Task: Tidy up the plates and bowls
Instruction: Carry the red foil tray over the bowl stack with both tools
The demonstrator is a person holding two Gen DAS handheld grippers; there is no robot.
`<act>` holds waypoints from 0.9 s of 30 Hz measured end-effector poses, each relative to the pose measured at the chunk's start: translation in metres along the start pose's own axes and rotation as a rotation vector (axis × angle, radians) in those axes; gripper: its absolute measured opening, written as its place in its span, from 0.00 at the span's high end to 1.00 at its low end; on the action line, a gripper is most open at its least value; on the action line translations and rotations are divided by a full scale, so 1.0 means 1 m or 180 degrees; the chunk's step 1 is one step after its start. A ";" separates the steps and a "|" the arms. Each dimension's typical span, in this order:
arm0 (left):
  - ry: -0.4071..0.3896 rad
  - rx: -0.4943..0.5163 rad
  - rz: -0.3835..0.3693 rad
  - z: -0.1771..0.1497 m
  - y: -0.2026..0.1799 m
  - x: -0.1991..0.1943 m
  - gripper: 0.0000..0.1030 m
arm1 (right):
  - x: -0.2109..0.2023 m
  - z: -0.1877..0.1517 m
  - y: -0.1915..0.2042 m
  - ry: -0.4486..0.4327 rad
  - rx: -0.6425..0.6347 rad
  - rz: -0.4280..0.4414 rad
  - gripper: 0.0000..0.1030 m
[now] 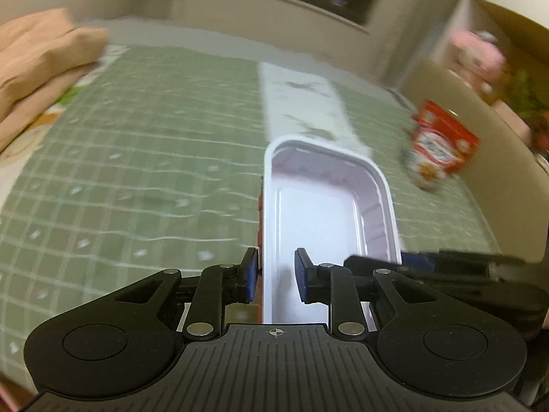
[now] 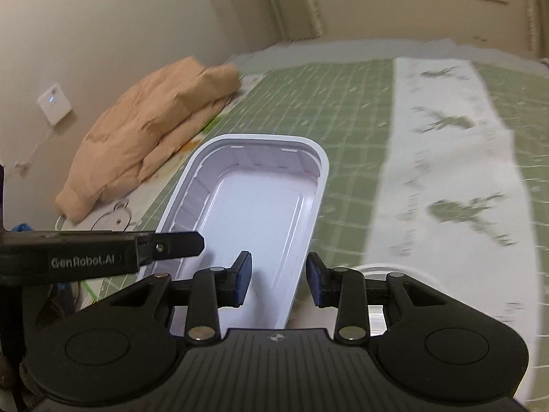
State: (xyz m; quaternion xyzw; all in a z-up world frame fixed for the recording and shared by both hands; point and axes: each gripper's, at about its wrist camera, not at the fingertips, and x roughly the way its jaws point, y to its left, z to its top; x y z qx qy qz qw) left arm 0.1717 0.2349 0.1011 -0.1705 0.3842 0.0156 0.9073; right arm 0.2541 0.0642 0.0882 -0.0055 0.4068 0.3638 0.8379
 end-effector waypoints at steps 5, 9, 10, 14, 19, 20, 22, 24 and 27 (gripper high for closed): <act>0.0320 0.0179 -0.0239 -0.015 -0.042 0.034 0.75 | -0.033 -0.007 -0.042 -0.0090 0.0113 -0.0260 0.65; 0.0639 0.0151 -0.0301 -0.031 -0.050 0.065 0.75 | -0.032 -0.021 -0.073 0.0016 0.0277 -0.0297 0.64; 0.0692 0.0134 -0.0293 -0.034 -0.049 0.069 0.75 | -0.029 -0.025 -0.080 0.0056 0.0317 -0.0289 0.64; 0.0819 0.0064 -0.0220 -0.041 -0.047 0.085 0.76 | -0.008 -0.039 -0.099 0.0240 0.0484 -0.0196 0.64; 0.0751 0.0009 -0.0209 -0.037 -0.037 0.080 0.76 | 0.009 -0.046 -0.106 0.0303 0.0569 -0.0088 0.65; 0.0724 0.0003 -0.0216 -0.036 -0.037 0.079 0.76 | 0.010 -0.046 -0.107 0.0308 0.0577 -0.0072 0.65; 0.0650 0.0001 -0.0239 -0.031 -0.037 0.073 0.76 | 0.010 -0.047 -0.107 0.0301 0.0573 -0.0074 0.65; 0.0591 -0.0013 -0.0269 -0.029 -0.036 0.069 0.76 | 0.008 -0.047 -0.107 0.0277 0.0558 -0.0104 0.65; 0.0543 -0.0075 -0.0315 -0.026 -0.033 0.068 0.76 | 0.008 -0.049 -0.110 0.0275 0.0572 -0.0135 0.65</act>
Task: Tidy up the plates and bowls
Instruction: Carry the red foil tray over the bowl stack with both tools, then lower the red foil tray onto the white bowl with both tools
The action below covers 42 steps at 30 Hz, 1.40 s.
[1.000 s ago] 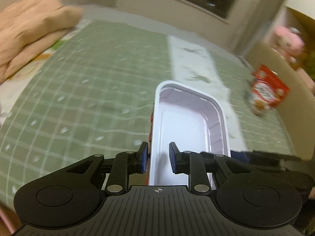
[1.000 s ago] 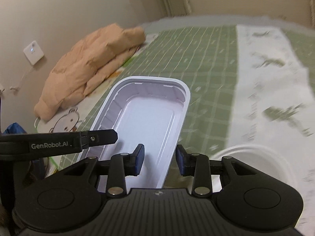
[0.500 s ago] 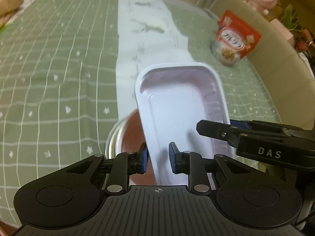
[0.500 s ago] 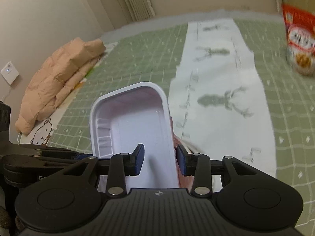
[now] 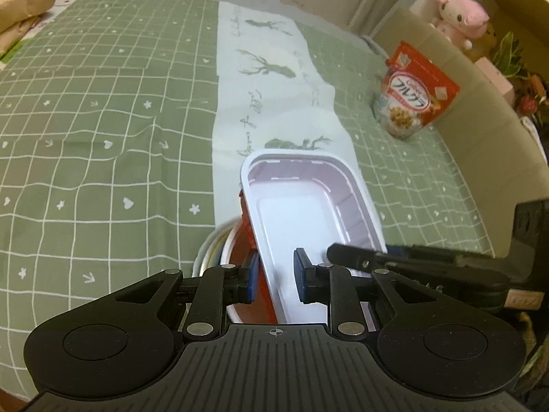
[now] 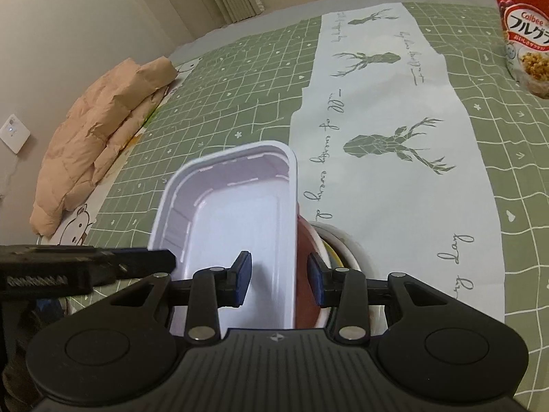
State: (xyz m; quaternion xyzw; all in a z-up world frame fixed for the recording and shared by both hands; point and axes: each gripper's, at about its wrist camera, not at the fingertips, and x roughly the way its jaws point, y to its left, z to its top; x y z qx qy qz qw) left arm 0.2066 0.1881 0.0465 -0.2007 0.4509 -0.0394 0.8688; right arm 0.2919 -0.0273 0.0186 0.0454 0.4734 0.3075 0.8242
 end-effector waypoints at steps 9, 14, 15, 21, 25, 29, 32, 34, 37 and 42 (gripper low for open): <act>0.0017 -0.0074 -0.0076 -0.003 0.006 0.002 0.76 | 0.001 -0.008 0.004 0.0056 -0.0010 0.0012 0.65; -0.0030 -0.0049 -0.0163 -0.008 0.004 -0.012 0.76 | -0.015 -0.013 0.011 0.0012 -0.0075 0.0043 0.64; -0.0044 -0.0041 -0.0180 -0.009 0.003 -0.015 0.76 | -0.018 -0.014 0.012 0.0004 -0.0096 0.0053 0.63; 0.0009 0.0000 -0.0157 -0.013 0.001 -0.012 0.76 | -0.027 -0.018 0.013 0.0011 -0.0134 0.0075 0.63; 0.0065 0.0004 -0.0117 -0.016 0.003 -0.006 0.76 | -0.021 -0.020 0.012 0.0074 -0.0124 0.0046 0.63; 0.0035 0.0004 -0.0102 -0.016 0.004 -0.008 0.76 | -0.020 -0.021 0.010 0.0066 -0.0109 0.0039 0.63; -0.0004 -0.0027 -0.0120 -0.015 0.004 -0.011 0.76 | -0.020 -0.020 0.010 0.0050 -0.0111 0.0039 0.63; -0.0016 -0.0056 -0.0128 -0.013 0.005 -0.010 0.76 | -0.021 -0.019 0.012 0.0038 -0.0116 0.0034 0.63; -0.0015 -0.0084 -0.0136 -0.011 0.005 -0.007 0.76 | -0.021 -0.018 0.013 0.0016 -0.0127 0.0004 0.63; 0.0002 -0.0088 -0.0135 -0.010 0.005 -0.005 0.76 | -0.020 -0.016 0.012 0.0014 -0.0111 0.0008 0.63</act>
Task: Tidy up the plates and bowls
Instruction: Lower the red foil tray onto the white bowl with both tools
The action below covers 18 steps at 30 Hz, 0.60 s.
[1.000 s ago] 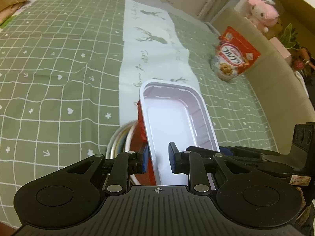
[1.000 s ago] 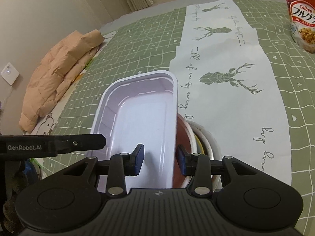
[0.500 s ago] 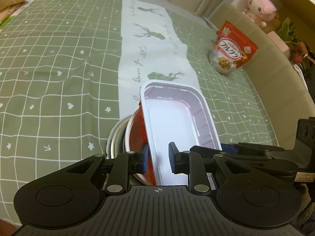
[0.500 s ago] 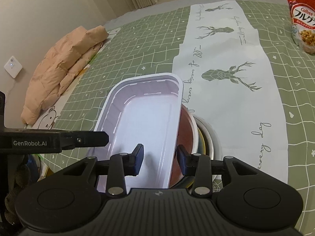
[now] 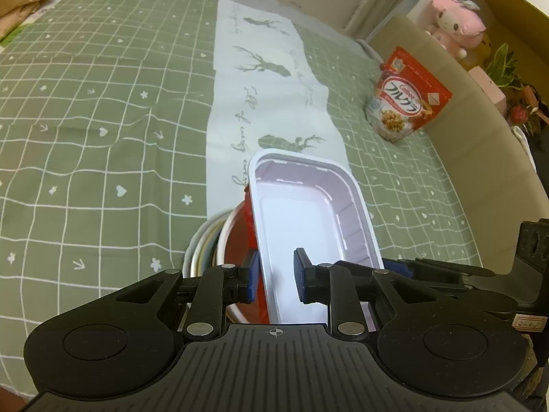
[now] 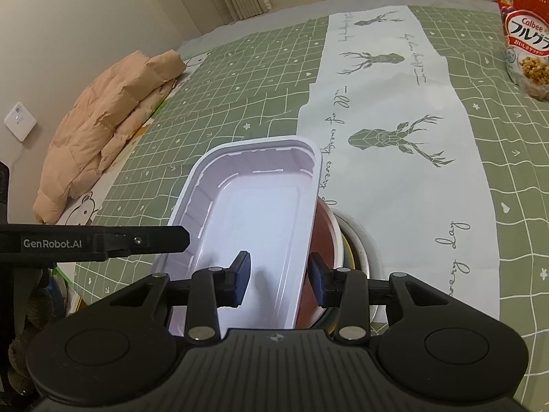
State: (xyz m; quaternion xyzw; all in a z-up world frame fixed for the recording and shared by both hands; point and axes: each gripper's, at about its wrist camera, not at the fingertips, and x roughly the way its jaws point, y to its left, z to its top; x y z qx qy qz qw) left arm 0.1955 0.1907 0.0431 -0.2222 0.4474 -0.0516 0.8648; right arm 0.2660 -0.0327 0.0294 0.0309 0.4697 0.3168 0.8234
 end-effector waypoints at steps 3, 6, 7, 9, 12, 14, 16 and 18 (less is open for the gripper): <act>-0.0001 0.0007 -0.0001 -0.001 0.000 -0.001 0.76 | 0.000 0.000 0.001 0.0002 0.0002 0.0000 0.63; -0.0021 0.0000 0.0000 -0.002 0.000 -0.003 0.76 | 0.000 0.000 0.001 0.0002 0.0007 0.0000 0.63; -0.0032 -0.0007 -0.0002 -0.002 0.000 -0.004 0.76 | -0.001 0.000 0.000 0.0000 0.0008 0.0000 0.63; -0.0052 -0.0023 -0.0008 -0.002 0.001 -0.006 0.76 | -0.001 -0.001 0.000 -0.0007 0.0011 -0.0006 0.63; -0.0092 -0.0054 -0.0020 -0.003 0.004 -0.011 0.76 | -0.002 -0.002 0.001 -0.0026 0.0009 -0.0020 0.63; -0.0116 -0.0080 -0.0024 -0.004 0.005 -0.014 0.76 | -0.005 -0.003 0.001 -0.0056 -0.0001 -0.0037 0.63; -0.0137 -0.0080 -0.0014 -0.005 0.005 -0.017 0.76 | -0.008 -0.004 0.002 -0.0093 -0.0017 -0.0052 0.63; -0.0148 -0.0066 -0.0009 -0.007 0.003 -0.019 0.76 | -0.011 -0.005 0.004 -0.0135 -0.0033 -0.0072 0.63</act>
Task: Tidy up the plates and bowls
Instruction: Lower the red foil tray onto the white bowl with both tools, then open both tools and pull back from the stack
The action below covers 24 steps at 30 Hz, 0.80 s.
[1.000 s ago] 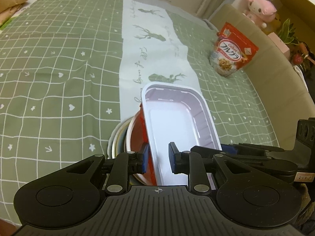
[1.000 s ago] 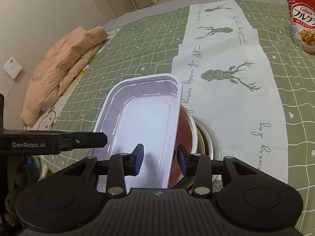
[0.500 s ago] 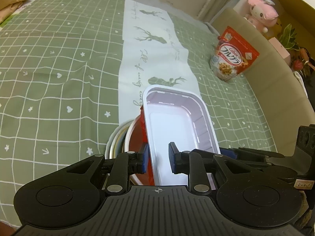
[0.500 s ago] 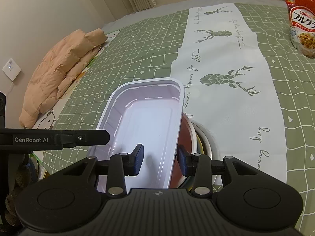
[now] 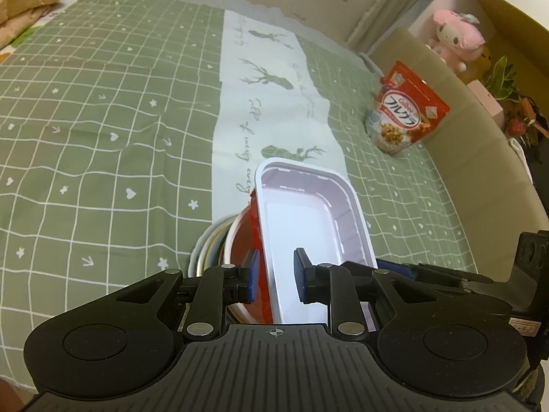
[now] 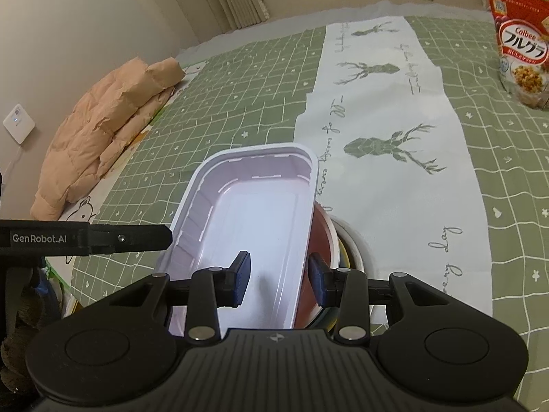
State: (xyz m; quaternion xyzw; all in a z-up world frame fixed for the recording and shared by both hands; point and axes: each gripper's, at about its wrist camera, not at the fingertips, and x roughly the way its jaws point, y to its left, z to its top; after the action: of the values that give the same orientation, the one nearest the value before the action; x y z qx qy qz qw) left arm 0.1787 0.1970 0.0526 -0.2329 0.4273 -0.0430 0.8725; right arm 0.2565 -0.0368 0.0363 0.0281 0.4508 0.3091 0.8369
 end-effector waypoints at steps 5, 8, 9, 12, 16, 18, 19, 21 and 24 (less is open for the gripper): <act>-0.0033 0.0029 0.0035 -0.006 -0.004 -0.005 0.76 | -0.008 -0.004 0.004 -0.0089 -0.0057 -0.0049 0.63; -0.0072 0.0028 0.0067 -0.011 -0.005 -0.009 0.76 | -0.012 -0.008 0.006 -0.0163 -0.0072 -0.0084 0.63; -0.0093 0.0025 0.0080 -0.013 -0.005 -0.011 0.76 | -0.014 -0.009 0.007 -0.0191 -0.0078 -0.0101 0.63; -0.0234 0.0066 0.0117 -0.022 -0.008 -0.021 0.76 | -0.026 -0.016 0.011 -0.0348 -0.0122 -0.0154 0.63; -0.0675 0.0239 0.0249 -0.047 -0.021 -0.041 0.76 | -0.048 -0.034 0.021 -0.0661 -0.0232 -0.0219 0.63; -0.0913 0.0323 0.0330 -0.067 -0.028 -0.049 0.76 | -0.059 -0.046 0.025 -0.0779 -0.0239 -0.0202 0.59; -0.1008 0.0366 0.0323 -0.081 -0.032 -0.052 0.77 | -0.065 -0.054 0.026 -0.0839 -0.0231 -0.0171 0.58; -0.1087 0.0422 0.0263 -0.107 -0.035 -0.053 0.77 | -0.073 -0.071 0.028 -0.0951 -0.0230 -0.0152 0.54; -0.1224 0.0495 0.0274 -0.153 -0.038 -0.049 0.83 | -0.083 -0.112 0.035 -0.1191 -0.0378 -0.0298 0.34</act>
State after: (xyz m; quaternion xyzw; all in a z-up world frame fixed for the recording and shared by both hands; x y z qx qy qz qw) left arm 0.0356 0.1201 0.0246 -0.1503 0.2579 0.0067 0.9544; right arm 0.1194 -0.0799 0.0428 0.0146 0.2692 0.2853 0.9197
